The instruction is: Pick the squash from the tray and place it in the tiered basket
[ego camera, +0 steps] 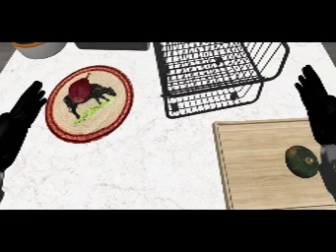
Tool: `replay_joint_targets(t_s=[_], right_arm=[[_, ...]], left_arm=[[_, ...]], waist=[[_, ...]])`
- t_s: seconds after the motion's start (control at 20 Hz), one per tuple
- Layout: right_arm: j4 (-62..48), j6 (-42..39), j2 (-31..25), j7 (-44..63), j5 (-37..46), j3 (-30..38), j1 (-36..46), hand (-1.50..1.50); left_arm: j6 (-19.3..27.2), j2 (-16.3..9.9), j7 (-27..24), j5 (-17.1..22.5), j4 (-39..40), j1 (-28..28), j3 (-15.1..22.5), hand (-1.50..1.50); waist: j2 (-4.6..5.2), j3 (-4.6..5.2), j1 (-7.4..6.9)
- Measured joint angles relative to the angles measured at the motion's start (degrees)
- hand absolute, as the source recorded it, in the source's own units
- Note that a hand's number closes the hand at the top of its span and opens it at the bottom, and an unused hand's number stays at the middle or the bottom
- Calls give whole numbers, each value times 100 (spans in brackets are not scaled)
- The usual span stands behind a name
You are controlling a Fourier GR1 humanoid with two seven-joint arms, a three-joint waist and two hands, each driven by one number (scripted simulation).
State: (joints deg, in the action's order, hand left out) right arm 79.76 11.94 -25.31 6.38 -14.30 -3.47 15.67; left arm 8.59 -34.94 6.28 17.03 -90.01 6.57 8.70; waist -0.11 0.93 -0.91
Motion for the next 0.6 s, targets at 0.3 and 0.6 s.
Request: replay_joint_targets(t_s=[0.3, 0.6], right_arm=[[-296, 490, 419, -208, 253, 152, 286, -150], [-854, 1155, 956, -1040, 534, 340, 251, -150]], left_arm=[[-53, 836, -579, -215, 326, 56, 362, 0], [-254, 1450, -975, -227, 725, 39, 701, 0]], waist=[[25, -72, 75], [42, -87, 80]])
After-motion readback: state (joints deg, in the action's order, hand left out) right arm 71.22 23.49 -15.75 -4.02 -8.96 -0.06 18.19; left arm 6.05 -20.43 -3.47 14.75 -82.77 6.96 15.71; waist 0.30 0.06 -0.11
